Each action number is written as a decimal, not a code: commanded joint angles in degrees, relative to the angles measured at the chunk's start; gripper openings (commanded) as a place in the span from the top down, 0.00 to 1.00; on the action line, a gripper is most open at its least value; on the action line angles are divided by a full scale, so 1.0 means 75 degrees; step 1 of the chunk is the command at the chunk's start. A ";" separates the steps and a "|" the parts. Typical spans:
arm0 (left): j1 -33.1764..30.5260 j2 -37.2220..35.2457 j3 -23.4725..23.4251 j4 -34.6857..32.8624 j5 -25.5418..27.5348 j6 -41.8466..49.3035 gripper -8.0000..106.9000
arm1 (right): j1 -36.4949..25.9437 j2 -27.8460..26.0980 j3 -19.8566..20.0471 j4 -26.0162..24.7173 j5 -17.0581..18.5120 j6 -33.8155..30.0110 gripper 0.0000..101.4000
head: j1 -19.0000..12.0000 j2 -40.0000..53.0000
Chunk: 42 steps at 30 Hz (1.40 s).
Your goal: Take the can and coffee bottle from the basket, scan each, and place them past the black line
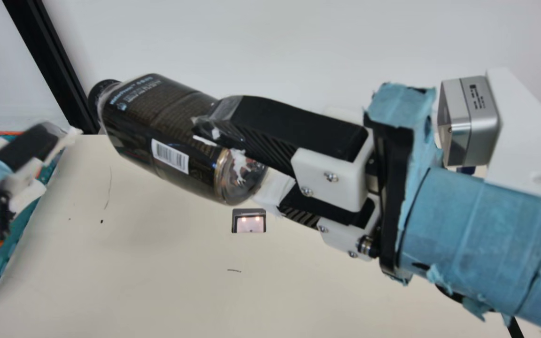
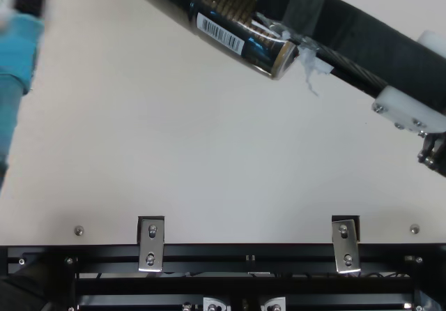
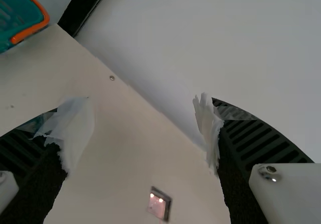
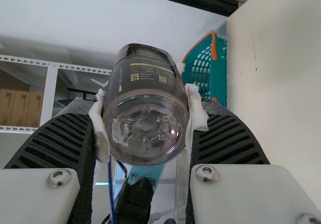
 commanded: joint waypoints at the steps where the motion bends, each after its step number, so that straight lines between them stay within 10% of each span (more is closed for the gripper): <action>1: 0.0000 0.0000 0.0000 0.0000 0.0000 0.0000 0.15 | 0.0000 0.0000 0.0000 0.0000 0.0000 0.0000 1.00 | -0.0030 -0.0024; 15: 0.0000 0.0146 0.0044 -0.0012 -0.0055 0.1351 0.15 | -0.0248 0.0447 -0.0457 -0.0553 -0.0265 -0.0641 1.00 | -0.0030 -0.0024; 36: 0.0000 0.0146 0.0044 -0.0012 -0.0055 0.1351 0.15 | 0.0410 0.0806 -0.0191 -0.6716 -0.2171 -0.2464 1.00 | -0.0030 -0.0024; 37: 0.0000 0.0146 0.0044 -0.0012 -0.0055 0.1351 0.15 | 0.0384 0.0843 -0.0285 -0.5502 -0.2003 -0.2511 1.00 | -0.0030 -0.0024; 42: 0.0000 0.0146 0.0044 -0.0012 -0.0055 0.1351 0.15 | 0.0413 0.0801 -0.0196 -0.6600 -0.2133 -0.2498 1.00 | -0.0030 -0.0024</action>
